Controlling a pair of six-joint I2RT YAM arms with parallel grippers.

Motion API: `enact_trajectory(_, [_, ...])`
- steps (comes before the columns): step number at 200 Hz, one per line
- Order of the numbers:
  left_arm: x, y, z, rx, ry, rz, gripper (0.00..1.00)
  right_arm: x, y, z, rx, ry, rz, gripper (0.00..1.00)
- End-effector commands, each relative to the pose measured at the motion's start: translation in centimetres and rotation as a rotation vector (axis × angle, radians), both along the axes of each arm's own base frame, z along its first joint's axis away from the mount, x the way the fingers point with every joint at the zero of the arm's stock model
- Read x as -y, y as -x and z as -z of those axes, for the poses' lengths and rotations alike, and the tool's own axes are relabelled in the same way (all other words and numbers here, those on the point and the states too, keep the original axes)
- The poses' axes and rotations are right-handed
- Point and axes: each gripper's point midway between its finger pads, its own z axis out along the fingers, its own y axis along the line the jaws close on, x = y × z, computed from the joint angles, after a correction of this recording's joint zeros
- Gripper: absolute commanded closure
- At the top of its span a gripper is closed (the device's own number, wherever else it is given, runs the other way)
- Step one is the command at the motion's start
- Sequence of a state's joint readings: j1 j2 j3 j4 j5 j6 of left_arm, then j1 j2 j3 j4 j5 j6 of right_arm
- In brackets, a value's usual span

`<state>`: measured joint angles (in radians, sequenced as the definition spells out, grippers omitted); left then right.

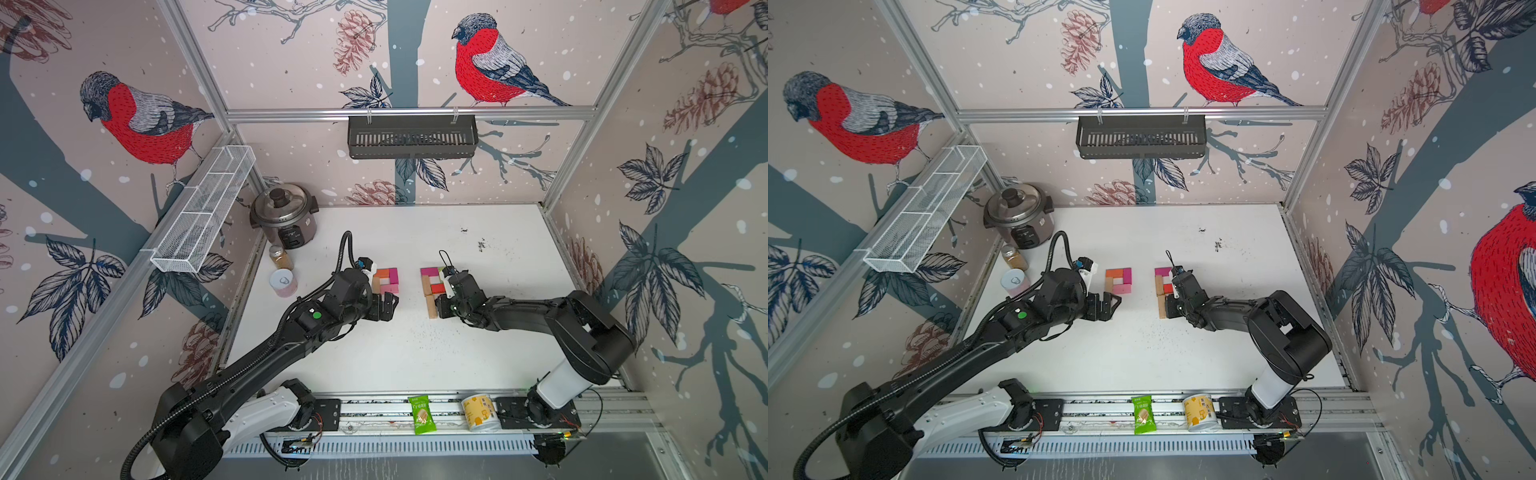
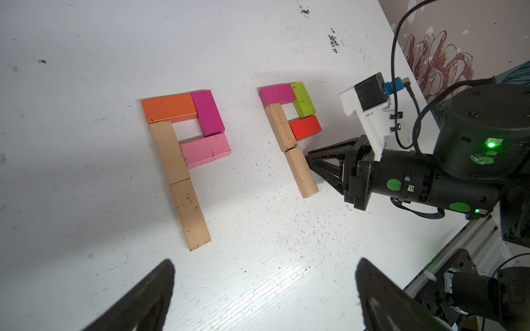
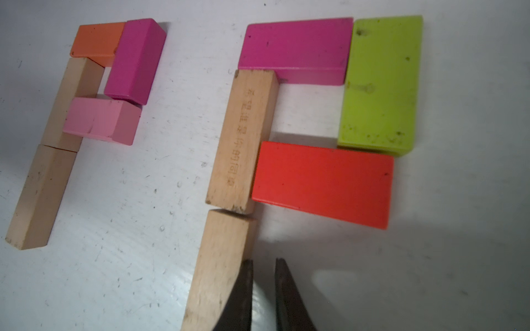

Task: Assemble the letter p with building blocks
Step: Assemble the building block at the center of the board.

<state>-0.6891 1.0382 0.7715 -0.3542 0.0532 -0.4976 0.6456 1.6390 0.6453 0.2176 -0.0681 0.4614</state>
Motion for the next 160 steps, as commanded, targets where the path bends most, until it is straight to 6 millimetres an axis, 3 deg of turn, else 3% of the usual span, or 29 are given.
enact_trajectory(1, [0.2, -0.1, -0.3, 0.012, 0.011, 0.01, 0.03, 1.6, 2.0, 2.3, -0.1, 0.087, 0.0, 0.82])
enact_trajectory(98, [0.1, -0.2, -0.2, 0.008, 0.016, 0.009, 0.03, 1.7, 1.9, 2.3, -0.101, 0.092, 0.004, 0.82])
enact_trajectory(160, [0.1, 0.0, 0.0, 0.001, 0.017, 0.011, 0.03, 2.6, 1.6, 1.2, -0.069, 0.073, 0.044, 0.77])
